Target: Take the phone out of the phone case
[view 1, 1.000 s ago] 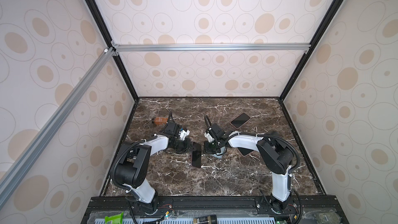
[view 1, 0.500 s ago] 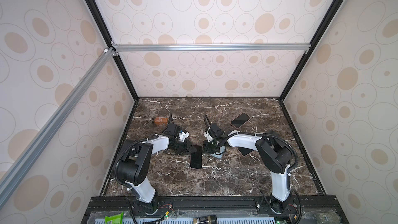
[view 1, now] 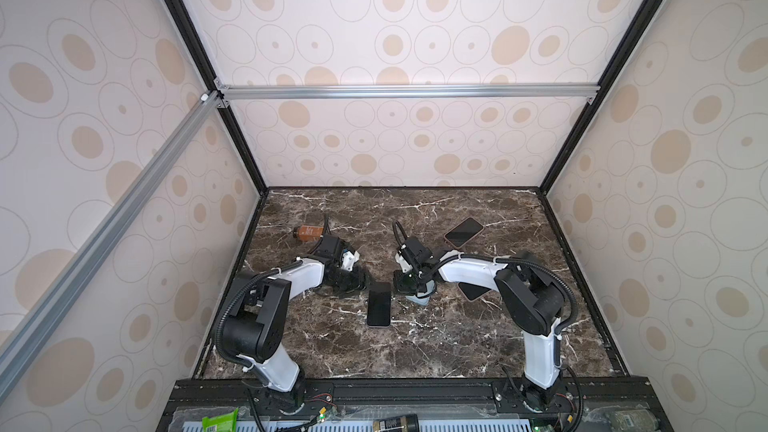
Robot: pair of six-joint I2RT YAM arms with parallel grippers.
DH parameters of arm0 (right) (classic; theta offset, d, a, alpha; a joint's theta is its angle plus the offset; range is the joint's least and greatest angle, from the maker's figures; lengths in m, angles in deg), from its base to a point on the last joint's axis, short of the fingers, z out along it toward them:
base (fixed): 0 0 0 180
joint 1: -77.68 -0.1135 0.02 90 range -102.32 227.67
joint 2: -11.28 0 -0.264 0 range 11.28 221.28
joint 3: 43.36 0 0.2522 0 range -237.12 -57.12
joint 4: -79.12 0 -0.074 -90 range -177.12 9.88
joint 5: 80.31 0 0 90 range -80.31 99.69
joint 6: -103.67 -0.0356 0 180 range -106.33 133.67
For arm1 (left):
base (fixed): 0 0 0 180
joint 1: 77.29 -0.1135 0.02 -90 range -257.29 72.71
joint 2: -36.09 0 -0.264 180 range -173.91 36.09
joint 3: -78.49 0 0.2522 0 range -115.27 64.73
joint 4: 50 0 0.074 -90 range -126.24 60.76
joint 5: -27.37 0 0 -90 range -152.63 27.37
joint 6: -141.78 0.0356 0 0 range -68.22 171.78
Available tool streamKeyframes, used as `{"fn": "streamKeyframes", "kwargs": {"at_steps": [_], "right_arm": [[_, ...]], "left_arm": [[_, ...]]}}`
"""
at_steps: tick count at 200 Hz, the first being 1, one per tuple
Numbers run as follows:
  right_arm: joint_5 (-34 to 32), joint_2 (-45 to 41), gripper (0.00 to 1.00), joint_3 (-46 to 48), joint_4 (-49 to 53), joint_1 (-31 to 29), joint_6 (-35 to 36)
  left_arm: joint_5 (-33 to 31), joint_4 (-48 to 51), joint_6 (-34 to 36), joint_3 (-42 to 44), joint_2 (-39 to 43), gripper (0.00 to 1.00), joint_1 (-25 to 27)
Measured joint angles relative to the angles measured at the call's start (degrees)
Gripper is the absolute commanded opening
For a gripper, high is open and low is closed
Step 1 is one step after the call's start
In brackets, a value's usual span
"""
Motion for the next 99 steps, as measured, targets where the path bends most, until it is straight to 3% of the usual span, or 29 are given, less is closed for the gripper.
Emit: {"fn": "streamKeyframes", "kwargs": {"at_steps": [21, 52, 99], "right_arm": [[-3.61, -4.02, 0.12, 0.22, 1.81, 0.0, 0.76], [-11.17, -12.17, 0.25, 1.99, 3.72, 0.31, -0.22], [-20.17, -14.36, 0.39, 5.88, 8.48, 2.62, -5.25]], "left_arm": [[-4.52, 1.4, 1.11, -1.18, 3.21, 0.93, -0.11], [-9.42, 0.44, 2.19, -4.24, 8.85, 0.99, 2.29], [-18.18, -9.84, 3.02, -5.01, 12.0, 0.99, 15.41]]}}
